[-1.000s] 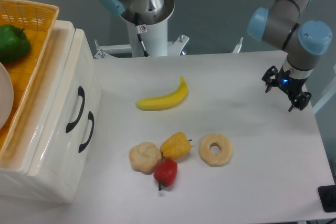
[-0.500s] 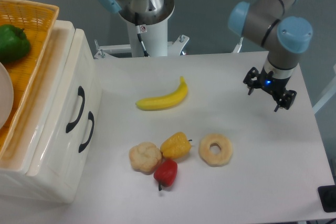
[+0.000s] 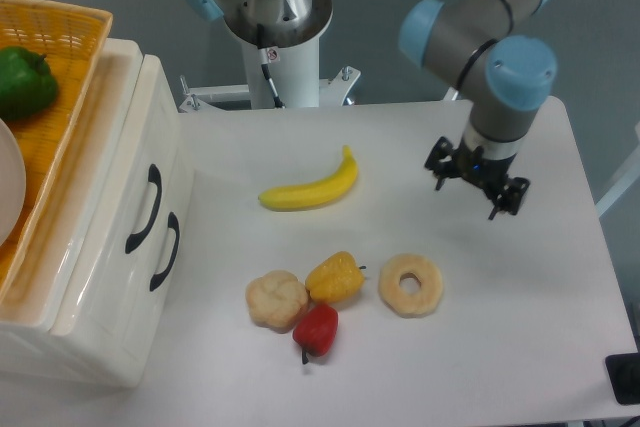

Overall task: Slide open the top white drawer
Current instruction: 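Move the gripper from its start pose toward the white cabinet, then swing the gripper over the banana to the upper drawer handle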

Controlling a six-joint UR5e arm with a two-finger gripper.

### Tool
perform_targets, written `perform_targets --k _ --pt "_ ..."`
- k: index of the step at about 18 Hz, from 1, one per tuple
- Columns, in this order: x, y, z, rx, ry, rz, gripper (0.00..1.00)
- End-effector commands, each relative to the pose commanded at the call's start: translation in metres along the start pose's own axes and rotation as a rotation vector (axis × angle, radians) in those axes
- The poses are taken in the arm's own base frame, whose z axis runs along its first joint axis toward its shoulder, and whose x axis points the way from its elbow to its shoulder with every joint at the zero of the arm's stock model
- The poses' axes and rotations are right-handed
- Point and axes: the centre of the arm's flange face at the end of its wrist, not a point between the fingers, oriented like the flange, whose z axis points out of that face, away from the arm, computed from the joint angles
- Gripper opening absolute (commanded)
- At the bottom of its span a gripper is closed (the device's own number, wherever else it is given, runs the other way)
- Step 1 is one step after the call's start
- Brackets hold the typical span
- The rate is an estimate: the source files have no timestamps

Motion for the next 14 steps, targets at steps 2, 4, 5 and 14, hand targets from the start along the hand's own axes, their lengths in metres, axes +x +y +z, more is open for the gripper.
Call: perform_targets --k 2,4,5,14 --pt "0.014 -0.016 -0.008 0.015 -0.005 -0.075 1.00" --pt "0.034 -0.038 -0.020 0.028 -0.018 -0.163 1.00" --pt "0.043 -0.047 -0.025 0.036 -0.022 -0.205 1.00" --pt "0.098 -0.091 -0.027 0.047 0.107 -0.346 1.00"
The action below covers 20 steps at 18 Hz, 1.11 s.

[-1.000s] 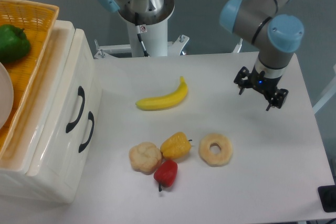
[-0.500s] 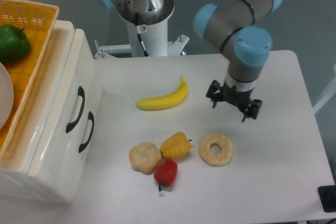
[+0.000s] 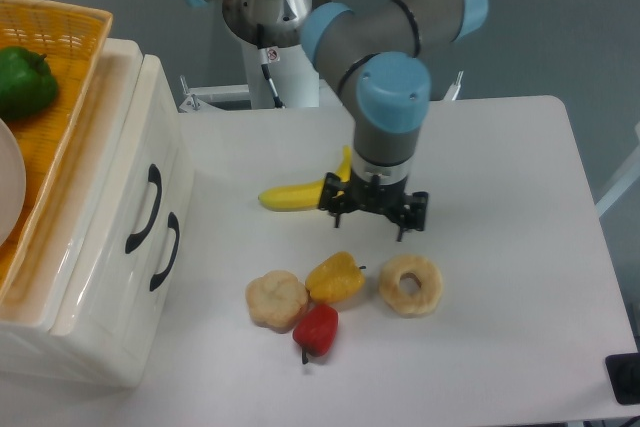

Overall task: Slide open the top white drawer
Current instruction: 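Swing the gripper over the banana to the upper drawer handle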

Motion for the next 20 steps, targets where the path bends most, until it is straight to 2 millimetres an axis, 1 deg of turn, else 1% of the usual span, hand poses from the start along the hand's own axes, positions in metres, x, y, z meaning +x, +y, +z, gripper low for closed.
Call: perform_targets --k 2,4,5,7,8,11,16,18,20 --pt "0.009 0.003 0.000 -0.032 0.047 -0.001 1.00" --pt "0.028 0.001 -0.002 -0.055 0.108 0.001 1.00" --pt "0.039 -0.001 -0.012 -0.052 0.131 0.000 1.00" --pt "0.065 -0.011 -0.027 -0.025 0.171 -0.008 1.00" --pt "0.072 -0.018 -0.035 0.000 0.183 -0.017 1.00" --pt "0.079 -0.025 -0.051 0.022 0.214 -0.021 1.00" --pt "0.084 -0.020 -0.046 -0.030 0.249 -0.032 1.00" --pt "0.096 -0.021 -0.043 -0.047 0.271 -0.033 1.00" --pt "0.107 -0.026 -0.045 -0.035 0.295 -0.048 1.00"
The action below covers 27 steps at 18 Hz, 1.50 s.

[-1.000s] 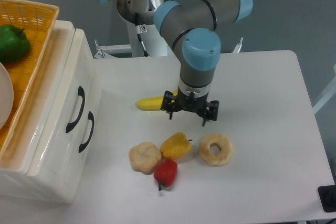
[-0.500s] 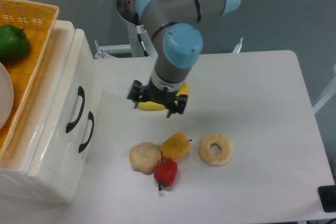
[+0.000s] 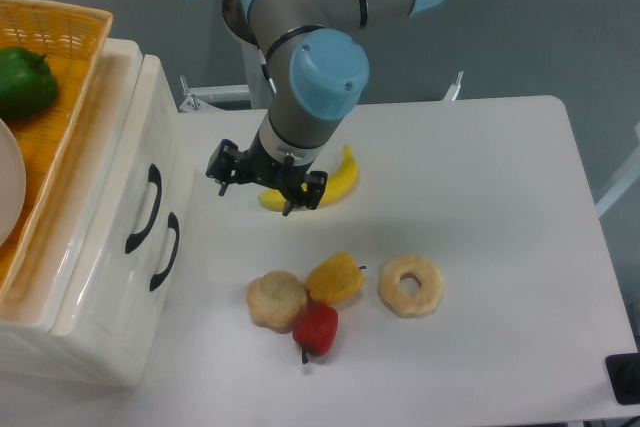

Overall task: Slide open the top white drawer
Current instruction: 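Swing the gripper over the banana to the upper drawer handle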

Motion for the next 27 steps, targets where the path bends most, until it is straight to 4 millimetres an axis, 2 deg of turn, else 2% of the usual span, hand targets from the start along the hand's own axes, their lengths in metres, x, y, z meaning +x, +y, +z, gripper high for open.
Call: perform_targets --k 3,5,8,11,16,22,27 --pt "0.010 -0.005 -0.004 0.022 0.020 -0.041 1.00" --pt "0.021 -0.007 0.001 0.017 0.028 -0.055 1.00" --pt "0.026 -0.010 0.001 0.027 0.045 -0.078 1.00" --pt "0.028 -0.011 0.004 0.036 0.077 -0.082 1.00" --pt "0.034 -0.019 0.022 0.011 0.099 -0.073 1.00" --pt "0.033 -0.020 0.025 0.014 0.118 -0.080 1.00" --pt "0.036 -0.025 0.037 -0.004 0.125 -0.073 1.00"
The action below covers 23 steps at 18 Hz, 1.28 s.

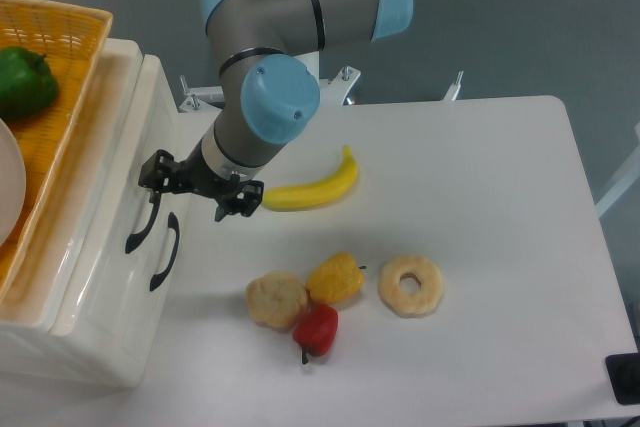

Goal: Slide open the top white drawer

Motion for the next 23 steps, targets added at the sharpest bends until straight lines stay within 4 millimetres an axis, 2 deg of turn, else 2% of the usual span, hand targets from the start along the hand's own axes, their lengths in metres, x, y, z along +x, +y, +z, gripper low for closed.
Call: perform_targets --k 9,23 --pt "0.004 -0.005 0.011 -0.004 0.001 0.012 1.00" --pt "0.001 -0.007 0.015 -0.008 -0.017 0.017 1.00"
